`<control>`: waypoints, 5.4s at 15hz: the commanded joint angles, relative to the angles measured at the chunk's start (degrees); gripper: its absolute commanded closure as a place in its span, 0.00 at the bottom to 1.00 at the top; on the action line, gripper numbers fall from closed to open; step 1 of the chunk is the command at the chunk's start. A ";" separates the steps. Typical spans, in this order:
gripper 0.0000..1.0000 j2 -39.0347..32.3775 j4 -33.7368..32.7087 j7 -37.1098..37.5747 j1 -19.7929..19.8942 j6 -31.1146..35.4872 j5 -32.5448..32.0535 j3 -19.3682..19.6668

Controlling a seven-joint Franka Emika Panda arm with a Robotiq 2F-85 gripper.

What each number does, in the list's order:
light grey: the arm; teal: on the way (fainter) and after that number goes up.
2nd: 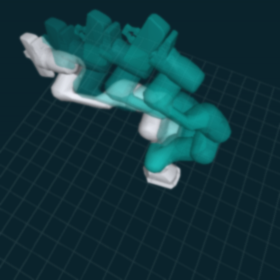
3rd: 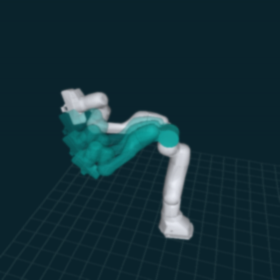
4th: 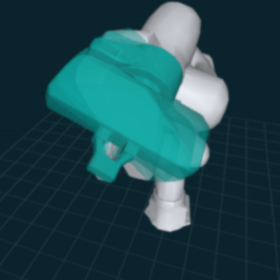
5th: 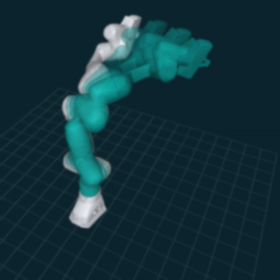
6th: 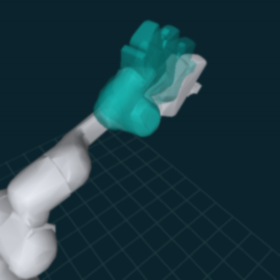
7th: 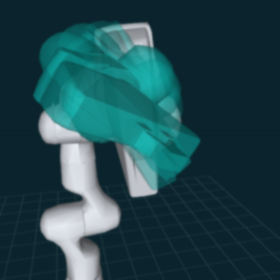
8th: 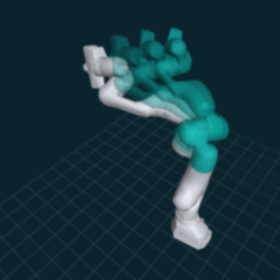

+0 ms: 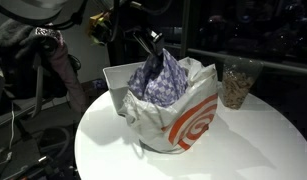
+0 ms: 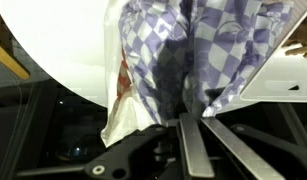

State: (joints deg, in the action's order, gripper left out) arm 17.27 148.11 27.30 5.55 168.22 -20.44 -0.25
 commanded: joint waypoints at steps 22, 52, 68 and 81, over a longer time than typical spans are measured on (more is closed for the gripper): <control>0.98 -29.28 -29.39 28.50 -5.08 -21.44 -19.99 0.92; 0.00 -28.41 -24.96 -20.71 -6.78 -12.54 25.87 -5.26; 0.00 -32.82 -31.29 -29.18 -14.21 -11.31 22.54 -9.18; 0.00 -59.83 -65.47 -4.02 -29.69 -35.78 1.24 1.59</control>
State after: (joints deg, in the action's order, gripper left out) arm -35.41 92.12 22.33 -22.80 138.08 -18.47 -0.28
